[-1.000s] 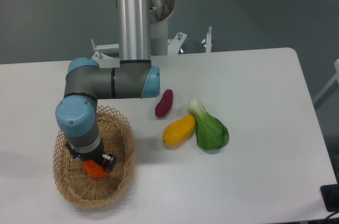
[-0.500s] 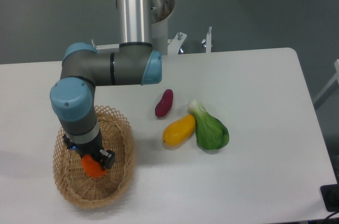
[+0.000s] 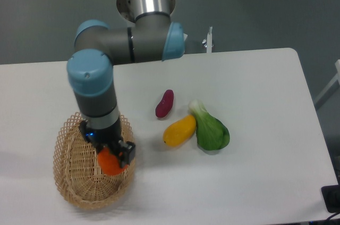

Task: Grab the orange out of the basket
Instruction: 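Lift the held orange up and out over the basket rim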

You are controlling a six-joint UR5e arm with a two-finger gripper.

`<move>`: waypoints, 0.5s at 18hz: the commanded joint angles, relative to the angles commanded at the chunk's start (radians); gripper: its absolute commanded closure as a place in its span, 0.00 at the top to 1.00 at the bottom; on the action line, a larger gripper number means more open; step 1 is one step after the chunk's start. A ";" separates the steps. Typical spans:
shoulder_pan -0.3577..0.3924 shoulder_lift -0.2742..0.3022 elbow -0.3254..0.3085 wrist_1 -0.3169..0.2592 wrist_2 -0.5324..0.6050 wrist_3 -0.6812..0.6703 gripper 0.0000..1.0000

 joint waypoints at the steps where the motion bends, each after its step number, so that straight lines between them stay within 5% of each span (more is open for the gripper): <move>1: 0.009 0.000 -0.002 -0.002 0.000 0.012 0.70; 9: 0.023 0.017 -0.002 -0.020 -0.003 0.049 0.70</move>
